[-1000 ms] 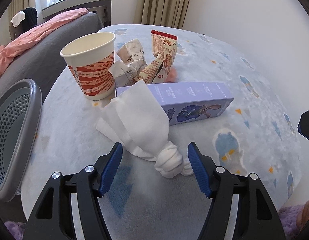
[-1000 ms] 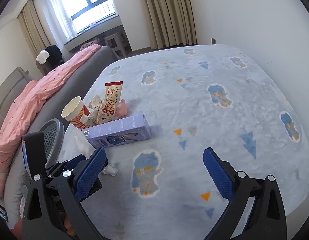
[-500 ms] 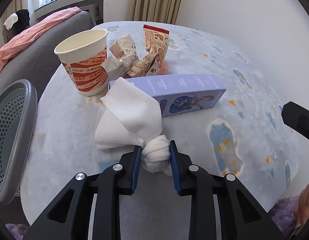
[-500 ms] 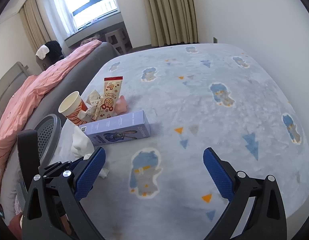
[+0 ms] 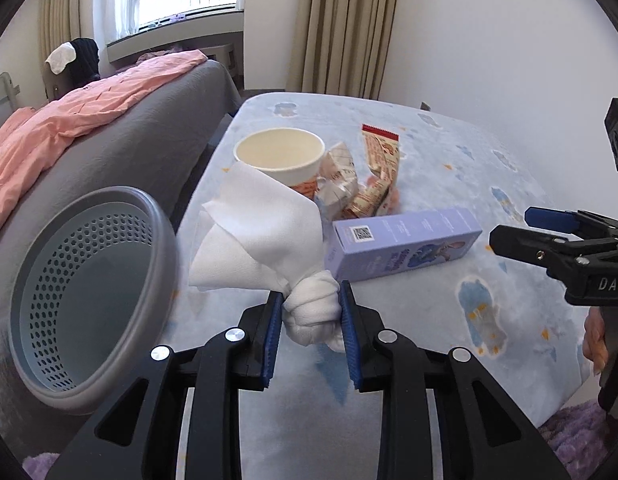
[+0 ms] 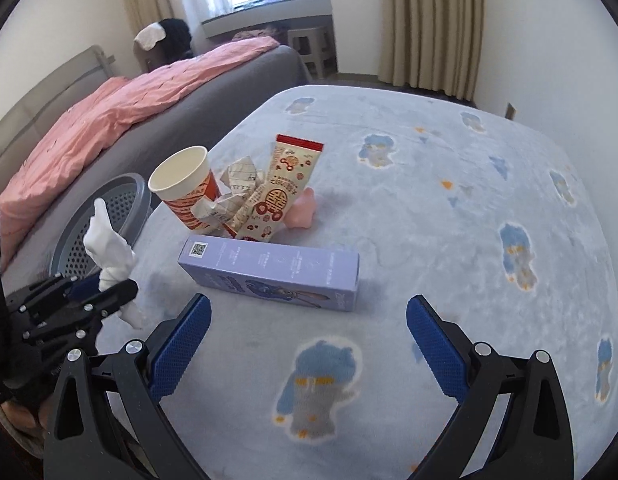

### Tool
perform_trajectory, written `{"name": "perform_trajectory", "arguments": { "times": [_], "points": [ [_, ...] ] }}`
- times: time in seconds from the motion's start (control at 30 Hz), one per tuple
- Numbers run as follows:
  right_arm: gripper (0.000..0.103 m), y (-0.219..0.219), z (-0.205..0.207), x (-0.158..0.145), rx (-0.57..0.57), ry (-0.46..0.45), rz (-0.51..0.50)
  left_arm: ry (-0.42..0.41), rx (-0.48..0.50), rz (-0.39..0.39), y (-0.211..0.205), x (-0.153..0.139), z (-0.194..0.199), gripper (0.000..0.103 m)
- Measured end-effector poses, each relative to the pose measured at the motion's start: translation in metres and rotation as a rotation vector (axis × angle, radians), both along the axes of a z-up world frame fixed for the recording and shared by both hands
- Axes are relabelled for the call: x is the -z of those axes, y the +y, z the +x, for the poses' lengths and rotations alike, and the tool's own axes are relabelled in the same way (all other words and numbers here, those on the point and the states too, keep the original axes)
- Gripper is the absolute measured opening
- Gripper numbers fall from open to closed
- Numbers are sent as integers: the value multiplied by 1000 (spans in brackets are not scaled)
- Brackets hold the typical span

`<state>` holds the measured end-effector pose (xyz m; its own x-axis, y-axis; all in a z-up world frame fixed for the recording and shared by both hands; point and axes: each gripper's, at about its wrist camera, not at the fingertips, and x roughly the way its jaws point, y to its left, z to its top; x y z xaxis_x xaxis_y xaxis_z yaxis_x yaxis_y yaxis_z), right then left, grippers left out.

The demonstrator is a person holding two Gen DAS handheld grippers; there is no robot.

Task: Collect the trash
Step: 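Grasp the lavender box with the right gripper while the left gripper holds the tissue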

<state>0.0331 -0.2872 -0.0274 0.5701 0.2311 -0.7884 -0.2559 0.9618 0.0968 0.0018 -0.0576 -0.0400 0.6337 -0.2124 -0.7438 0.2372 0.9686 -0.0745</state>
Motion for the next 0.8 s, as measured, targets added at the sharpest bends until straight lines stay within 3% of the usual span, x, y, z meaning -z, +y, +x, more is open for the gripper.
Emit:
{"name": "perform_trajectory", "arguments": {
  "times": [0.2, 0.57, 0.8],
  "points": [
    [96, 21, 29, 12, -221, 28, -101, -24, -48, -10, 20, -10, 3, 27],
    [95, 49, 64, 39, -461, 107, -213, -20, -84, -11, 32, -10, 12, 27],
    [77, 67, 71, 60, -553, 165, -292, -13, -96, -15, 36, -8, 14, 27]
  ]
}}
